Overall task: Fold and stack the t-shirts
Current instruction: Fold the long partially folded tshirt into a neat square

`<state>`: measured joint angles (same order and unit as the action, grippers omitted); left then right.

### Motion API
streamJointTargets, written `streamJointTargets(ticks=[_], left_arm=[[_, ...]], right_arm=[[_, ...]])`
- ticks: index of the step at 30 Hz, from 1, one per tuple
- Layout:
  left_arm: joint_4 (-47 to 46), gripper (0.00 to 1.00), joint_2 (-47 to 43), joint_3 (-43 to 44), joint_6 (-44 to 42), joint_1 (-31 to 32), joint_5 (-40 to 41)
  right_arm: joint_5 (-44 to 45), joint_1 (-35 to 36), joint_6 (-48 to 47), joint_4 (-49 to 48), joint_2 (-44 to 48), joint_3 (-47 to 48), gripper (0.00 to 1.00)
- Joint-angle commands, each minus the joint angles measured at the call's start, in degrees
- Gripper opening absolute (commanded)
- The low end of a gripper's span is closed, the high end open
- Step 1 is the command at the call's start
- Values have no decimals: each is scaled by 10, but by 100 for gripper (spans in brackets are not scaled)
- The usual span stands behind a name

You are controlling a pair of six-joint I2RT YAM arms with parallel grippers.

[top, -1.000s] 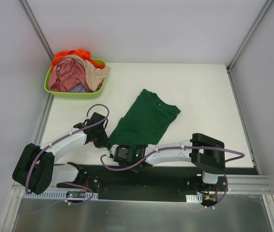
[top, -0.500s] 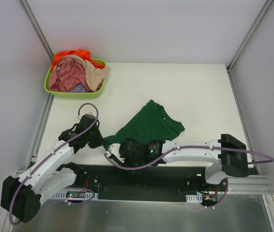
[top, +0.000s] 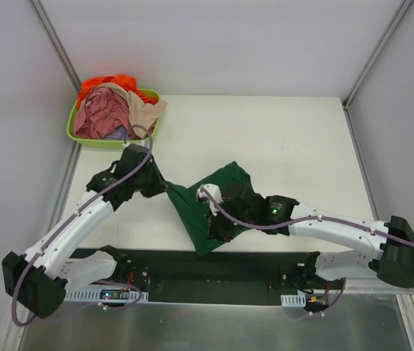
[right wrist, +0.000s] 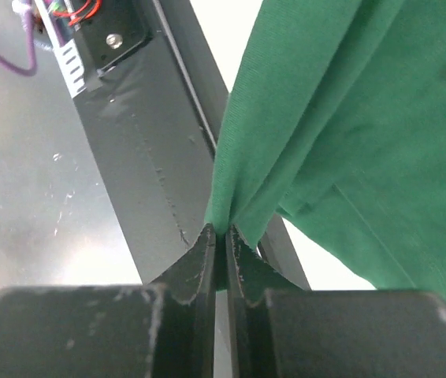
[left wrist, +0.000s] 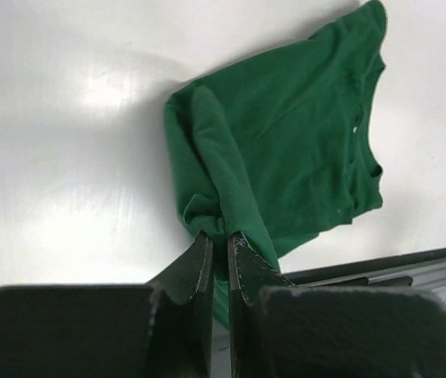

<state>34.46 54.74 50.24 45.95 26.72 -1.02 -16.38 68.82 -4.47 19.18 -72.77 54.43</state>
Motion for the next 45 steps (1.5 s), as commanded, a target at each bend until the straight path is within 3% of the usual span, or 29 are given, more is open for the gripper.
streamJointTargets(ticks=[1, 14, 26, 32, 35, 37, 38, 40, 41, 43, 45], left_arm=[[-82, 0, 90, 89, -32, 31, 22], [-106, 0, 338, 317, -64, 90, 11], [-107, 1, 585, 535, -110, 129, -44], [-107, 6, 719, 640, -134, 144, -116], [-106, 18, 759, 674, -138, 152, -122], [-106, 42, 774, 682, -137, 155, -125], [-106, 59, 775, 683, -138, 155, -126], [-106, 73, 772, 682, -143, 156, -139], [-106, 78, 766, 681, -147, 155, -144], [-106, 99, 747, 675, -155, 156, -155], [-105, 99, 719, 668, -180, 156, -157]], right_arm=[[7, -37, 73, 19, 80, -55, 2], [79, -184, 140, 114, 248, -127, 0], [69, -316, 171, 149, 285, -192, 0], [122, -370, 220, 144, 266, -240, 1], [156, -384, 238, 134, 251, -259, 10], [184, -395, 246, 126, 232, -266, 17], [192, -401, 249, 125, 228, -264, 26], [208, -404, 249, 132, 227, -253, 57], [214, -405, 241, 136, 228, -246, 66], [215, -404, 220, 144, 237, -229, 77], [217, -405, 198, 161, 249, -203, 82]])
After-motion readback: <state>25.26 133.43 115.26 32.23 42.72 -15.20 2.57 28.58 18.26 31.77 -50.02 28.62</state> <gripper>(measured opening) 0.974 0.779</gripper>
